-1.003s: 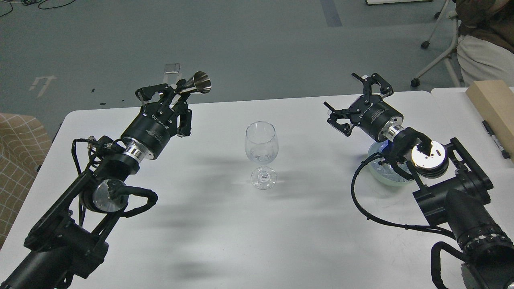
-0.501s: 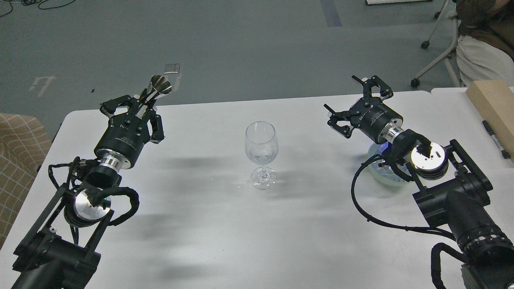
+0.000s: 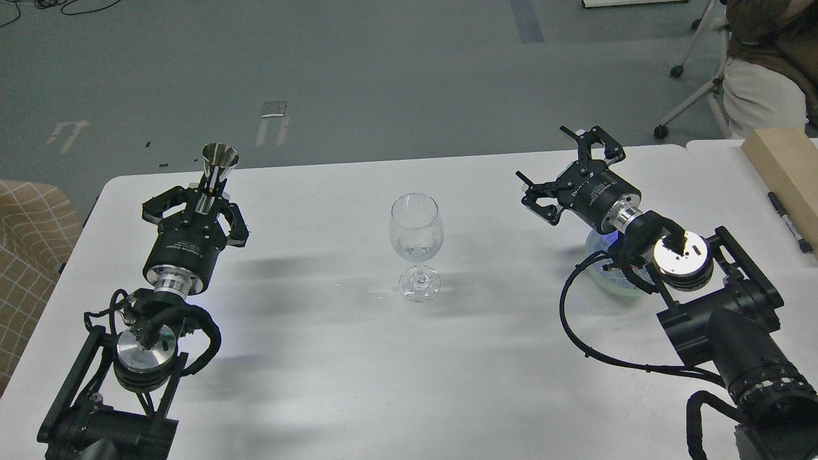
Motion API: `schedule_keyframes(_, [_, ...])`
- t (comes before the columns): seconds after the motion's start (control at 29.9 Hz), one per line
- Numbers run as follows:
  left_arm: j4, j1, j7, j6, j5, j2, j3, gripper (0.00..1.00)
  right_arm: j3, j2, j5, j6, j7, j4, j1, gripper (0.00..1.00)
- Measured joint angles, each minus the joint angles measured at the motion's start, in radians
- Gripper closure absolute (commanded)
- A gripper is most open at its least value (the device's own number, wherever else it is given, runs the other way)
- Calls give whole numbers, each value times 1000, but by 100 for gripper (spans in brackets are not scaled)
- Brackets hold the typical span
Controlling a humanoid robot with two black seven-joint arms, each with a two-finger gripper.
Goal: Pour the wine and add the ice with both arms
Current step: 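Lower the metal cup back near the table edge with the left gripper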
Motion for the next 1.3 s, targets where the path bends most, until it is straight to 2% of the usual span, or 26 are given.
schedule_keyframes(0.37, [90, -9, -6, -52, -171, -17, -45, 100, -3, 0, -2, -16, 0, 3, 3, 0])
schedule_keyframes(0.67, [193, -14, -3, -148, -226, -14, -67, 100, -5, 0, -3, -18, 0, 1, 1, 0])
schedule_keyframes(1.3, [224, -10, -4, -211, -237, -15, -69, 100, -5, 0, -3, -25, -1, 1, 3, 0])
